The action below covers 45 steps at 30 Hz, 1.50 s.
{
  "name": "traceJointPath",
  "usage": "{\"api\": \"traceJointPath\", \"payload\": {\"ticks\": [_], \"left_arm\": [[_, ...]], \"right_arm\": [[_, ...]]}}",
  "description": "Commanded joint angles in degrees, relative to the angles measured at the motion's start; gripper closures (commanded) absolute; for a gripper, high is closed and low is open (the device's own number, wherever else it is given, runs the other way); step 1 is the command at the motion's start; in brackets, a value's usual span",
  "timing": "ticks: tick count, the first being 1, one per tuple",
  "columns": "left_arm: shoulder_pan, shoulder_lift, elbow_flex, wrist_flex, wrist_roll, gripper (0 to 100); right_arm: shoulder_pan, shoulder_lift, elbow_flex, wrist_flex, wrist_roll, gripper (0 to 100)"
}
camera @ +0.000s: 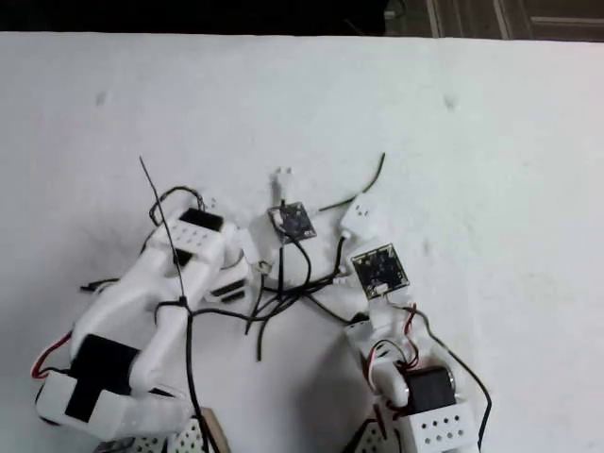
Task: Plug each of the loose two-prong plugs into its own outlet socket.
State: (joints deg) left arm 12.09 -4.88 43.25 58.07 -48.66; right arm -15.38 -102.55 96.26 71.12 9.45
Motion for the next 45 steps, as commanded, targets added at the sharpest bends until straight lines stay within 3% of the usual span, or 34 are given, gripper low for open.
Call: {"api": "traceJointPath", "payload": {"ticks": [1, 4, 14, 26, 37, 45], "left_arm": [[0.04, -0.04, -1.76, -0.62, 0.7, 98], [-0.13, -0.04, -1.76, 2.9, 1.05, 98], [-0.13, -0.13, -3.08, 18.29, 13.63, 98], [-9.36, -0.13, -30.07, 43.87, 15.56, 98], [-6.46, 0.4, -24.09, 43.6, 21.54, 98], [-2.42, 0.48, -12.84, 31.56, 21.01, 98]], "right_arm": [[0.57, -0.57, 0.62, 0.31, 0.53, 97.8], [0.57, -0.57, 0.62, 0.31, 0.53, 97.8], [0.57, -0.57, 0.62, 0.31, 0.53, 97.8], [0.57, -0.57, 0.62, 0.31, 0.53, 97.8], [0.57, -0.57, 0.62, 0.31, 0.53, 97.8], [0.57, -0.57, 0.62, 0.31, 0.53, 97.8]]}}
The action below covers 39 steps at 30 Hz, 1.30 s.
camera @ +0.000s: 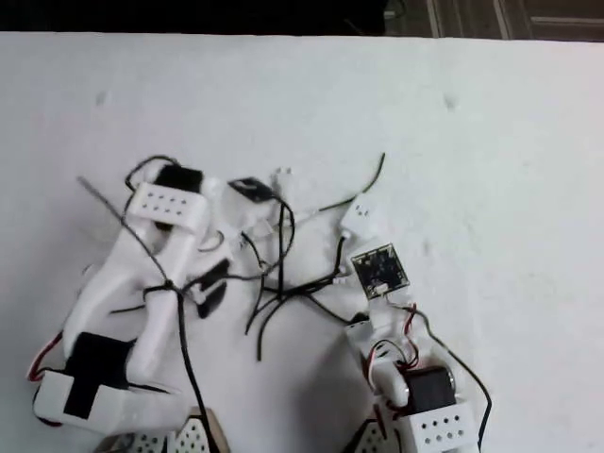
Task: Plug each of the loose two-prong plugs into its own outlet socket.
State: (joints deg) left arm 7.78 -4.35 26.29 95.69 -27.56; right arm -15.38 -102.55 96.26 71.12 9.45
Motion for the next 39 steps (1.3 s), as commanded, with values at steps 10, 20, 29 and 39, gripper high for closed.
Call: {"api": "traceJointPath", "payload": {"ticks": [10, 20, 29, 39], "left_arm": [[0.84, -0.04, 13.01, -20.66, -4.66, 79], [-2.51, -0.13, 12.4, -28.84, -7.91, 77], [-9.71, -0.57, 11.78, -29.19, -15.65, 77], [-10.15, -6.55, 7.03, -22.42, -16.0, 77]], "right_arm": [[0.57, -0.57, 0.62, 0.31, 0.53, 97.8], [0.57, -0.57, 0.62, 0.31, 0.53, 97.8], [0.66, -0.57, 0.62, 0.31, 0.53, 97.8], [0.57, -0.57, 0.62, 0.31, 0.53, 97.8]]}}
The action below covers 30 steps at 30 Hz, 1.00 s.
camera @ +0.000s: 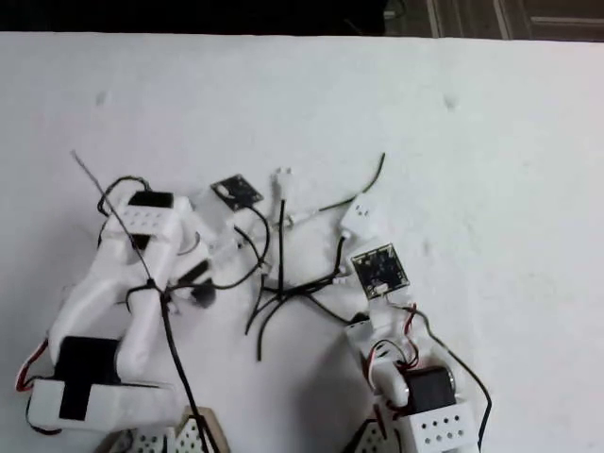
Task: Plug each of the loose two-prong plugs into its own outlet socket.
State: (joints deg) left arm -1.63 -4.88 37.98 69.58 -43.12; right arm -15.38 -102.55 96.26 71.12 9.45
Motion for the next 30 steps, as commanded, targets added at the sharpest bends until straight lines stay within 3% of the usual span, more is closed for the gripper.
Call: {"api": "traceJointPath", "payload": {"ticks": [1, 6, 10, 18, 25, 30], "left_arm": [[-0.75, -7.96, -5.63, 5.1, -0.44, 77], [1.1, -17.8, -6.95, 12.84, -0.88, 77], [4.79, -24.04, 0.18, 14.51, -3.43, 77], [5.41, -29.23, 21.01, -4.84, -3.69, 77], [1.63, -29.14, 28.13, -18.2, -3.69, 77], [-0.48, -29.14, 29.27, -20.92, -3.69, 77]], "right_arm": [[0.57, -0.57, 0.62, 0.31, 0.53, 97.8], [0.57, -0.57, 0.62, 0.31, 0.53, 97.8], [0.57, -0.57, 0.62, 0.31, 0.53, 97.8], [0.57, -0.57, 0.62, 0.31, 0.53, 97.8], [0.57, -0.57, 0.62, 0.31, 0.53, 97.8], [0.57, -0.57, 0.62, 0.31, 0.53, 97.8]]}}
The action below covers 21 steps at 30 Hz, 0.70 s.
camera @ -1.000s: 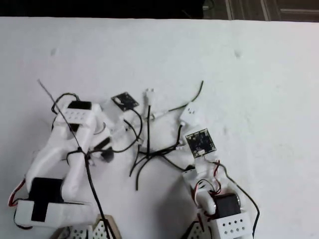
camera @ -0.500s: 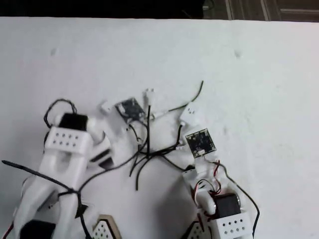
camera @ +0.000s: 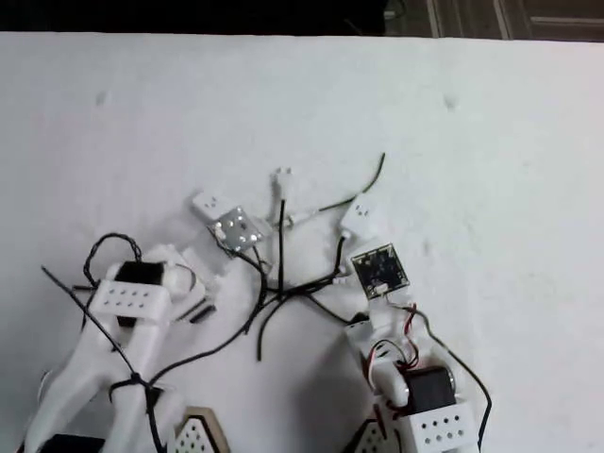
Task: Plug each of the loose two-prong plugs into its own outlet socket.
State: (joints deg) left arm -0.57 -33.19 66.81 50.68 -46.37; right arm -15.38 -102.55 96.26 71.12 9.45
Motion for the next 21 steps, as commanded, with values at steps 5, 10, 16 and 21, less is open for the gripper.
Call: {"api": "traceJointPath", "payload": {"ticks": [5, 10, 16, 21], "left_arm": [[-1.19, -1.27, 0.7, -0.44, -0.44, 77], [-1.1, -1.36, 0.26, 2.73, 0.0, 77], [-1.36, -1.45, -7.3, 13.45, 0.09, 77], [-1.63, -1.45, -16.79, 22.24, 0.18, 77]], "right_arm": [[0.57, -0.57, 0.62, 0.31, 0.53, 97.8], [0.57, -0.57, 0.62, 0.31, 0.53, 97.8], [0.57, -0.57, 0.62, 0.31, 0.53, 97.8], [0.57, -0.57, 0.62, 0.31, 0.53, 97.8]]}}
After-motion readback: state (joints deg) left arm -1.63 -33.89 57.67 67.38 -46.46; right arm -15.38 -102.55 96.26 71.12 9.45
